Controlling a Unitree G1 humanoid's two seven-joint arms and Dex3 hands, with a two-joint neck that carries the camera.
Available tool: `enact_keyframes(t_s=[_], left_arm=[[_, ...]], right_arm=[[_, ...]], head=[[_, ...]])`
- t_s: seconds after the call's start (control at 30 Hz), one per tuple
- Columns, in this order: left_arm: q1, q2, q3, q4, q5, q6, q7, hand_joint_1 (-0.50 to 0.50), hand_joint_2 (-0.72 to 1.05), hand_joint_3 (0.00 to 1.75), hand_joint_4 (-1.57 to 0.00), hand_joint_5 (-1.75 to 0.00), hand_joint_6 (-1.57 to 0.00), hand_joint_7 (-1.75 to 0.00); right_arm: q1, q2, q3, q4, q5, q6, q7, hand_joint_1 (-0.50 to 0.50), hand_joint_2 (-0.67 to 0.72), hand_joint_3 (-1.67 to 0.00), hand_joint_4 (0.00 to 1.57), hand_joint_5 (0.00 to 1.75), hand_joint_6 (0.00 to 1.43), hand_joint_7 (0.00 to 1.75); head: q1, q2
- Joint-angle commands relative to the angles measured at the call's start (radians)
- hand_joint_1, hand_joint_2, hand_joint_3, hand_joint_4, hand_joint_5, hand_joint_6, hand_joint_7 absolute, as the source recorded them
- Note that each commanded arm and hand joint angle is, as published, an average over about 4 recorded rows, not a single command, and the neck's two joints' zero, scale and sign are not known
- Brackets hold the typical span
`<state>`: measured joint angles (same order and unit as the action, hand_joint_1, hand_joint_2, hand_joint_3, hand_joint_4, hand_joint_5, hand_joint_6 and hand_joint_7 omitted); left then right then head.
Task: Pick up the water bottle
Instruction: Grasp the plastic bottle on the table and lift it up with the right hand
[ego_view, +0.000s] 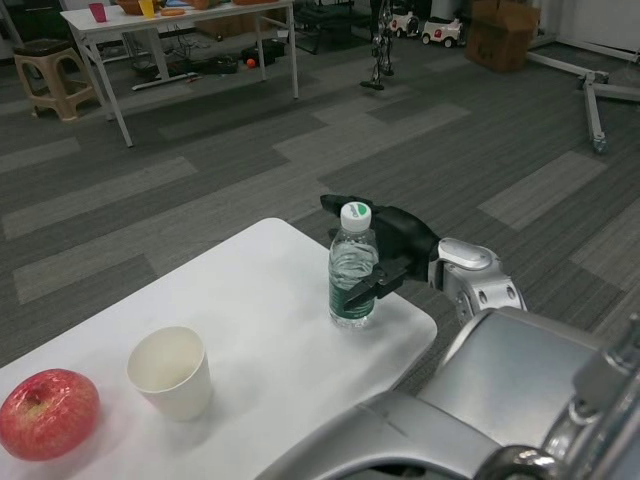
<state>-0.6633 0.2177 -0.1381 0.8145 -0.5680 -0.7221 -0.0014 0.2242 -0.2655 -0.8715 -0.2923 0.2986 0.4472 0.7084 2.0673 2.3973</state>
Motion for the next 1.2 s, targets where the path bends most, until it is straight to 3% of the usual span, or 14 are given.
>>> enact_keyframes(t_s=[0.03, 0.2, 0.63, 0.8, 0.9, 1.0, 1.03, 1.07, 1.13, 1.2], left_arm=[[0.010, 0.014, 0.008, -0.011, 0.002, -0.011, 0.001, -0.50, 0.16, 0.09, -0.30, 0.00, -0.29, 0.00], [0.010, 0.016, 0.008, -0.012, 0.002, -0.013, 0.001, -0.50, 0.16, 0.09, -0.30, 0.00, -0.29, 0.00], [0.013, 0.016, 0.016, -0.014, 0.003, -0.014, 0.001, -0.50, 0.16, 0.09, -0.30, 0.00, -0.29, 0.00], [0.013, 0.016, 0.018, -0.014, 0.003, -0.014, 0.001, -0.50, 0.16, 0.09, -0.30, 0.00, -0.29, 0.00], [0.012, 0.016, 0.018, -0.013, 0.005, -0.013, 0.001, -0.50, 0.16, 0.09, -0.30, 0.00, -0.29, 0.00], [0.013, 0.016, 0.018, -0.012, 0.005, -0.014, 0.001, -0.50, 0.16, 0.09, -0.30, 0.00, -0.29, 0.00], [0.013, 0.016, 0.018, -0.011, 0.005, -0.014, 0.001, -0.50, 0.16, 0.09, -0.30, 0.00, -0.29, 0.00], [0.012, 0.016, 0.018, -0.011, 0.005, -0.013, 0.001, -0.50, 0.16, 0.09, -0.30, 0.00, -0.29, 0.00], [0.011, 0.016, 0.017, -0.009, 0.006, -0.013, 0.001, -0.50, 0.16, 0.09, -0.30, 0.00, -0.29, 0.00], [0.011, 0.016, 0.017, -0.009, 0.007, -0.013, 0.001, -0.50, 0.16, 0.09, -0.30, 0.00, -0.29, 0.00]], right_arm=[[0.017, 0.011, 0.025, 0.005, -0.008, 0.002, 0.005, -0.21, -0.19, 0.00, 0.00, 0.00, 0.00, 0.00], [0.024, 0.029, 0.055, 0.016, -0.030, 0.001, 0.005, -0.21, -0.21, 0.00, 0.00, 0.00, 0.00, 0.00], [0.021, 0.032, 0.140, 0.061, -0.045, -0.004, 0.005, -0.21, -0.21, -0.04, 0.00, 0.00, 0.00, 0.00], [0.005, 0.045, 0.146, 0.084, -0.044, -0.028, 0.005, -0.30, -0.30, -0.12, 0.00, 0.00, 0.00, 0.00], [-0.006, 0.053, 0.145, 0.099, -0.046, -0.050, 0.004, -0.39, -0.43, -0.36, 0.00, 0.00, 0.00, 0.00], [-0.016, 0.058, 0.147, 0.117, -0.050, -0.082, 0.003, -0.44, -0.53, -1.01, 0.00, 0.10, 0.00, 0.03], [-0.019, 0.060, 0.151, 0.129, -0.056, -0.092, 0.003, -0.45, -0.54, -1.27, 0.00, 0.22, 0.00, 0.09], [-0.023, 0.062, 0.154, 0.140, -0.062, -0.101, 0.003, -0.46, -0.54, -1.39, 0.00, 0.39, 0.00, 0.21], [-0.032, 0.065, 0.166, 0.175, -0.075, -0.134, 0.003, -0.46, -0.56, -1.51, 0.00, 0.65, 0.00, 0.45], [-0.036, 0.067, 0.171, 0.196, -0.076, -0.157, 0.003, -0.46, -0.59, -1.51, 0.00, 0.78, 0.00, 0.68]], head=[[0.000, -0.001], [0.001, -0.011], [0.023, -0.018], [0.031, -0.010], [0.029, -0.011], [0.028, -0.012], [0.031, -0.015], [0.032, -0.016], [0.037, -0.021], [0.038, -0.023]])
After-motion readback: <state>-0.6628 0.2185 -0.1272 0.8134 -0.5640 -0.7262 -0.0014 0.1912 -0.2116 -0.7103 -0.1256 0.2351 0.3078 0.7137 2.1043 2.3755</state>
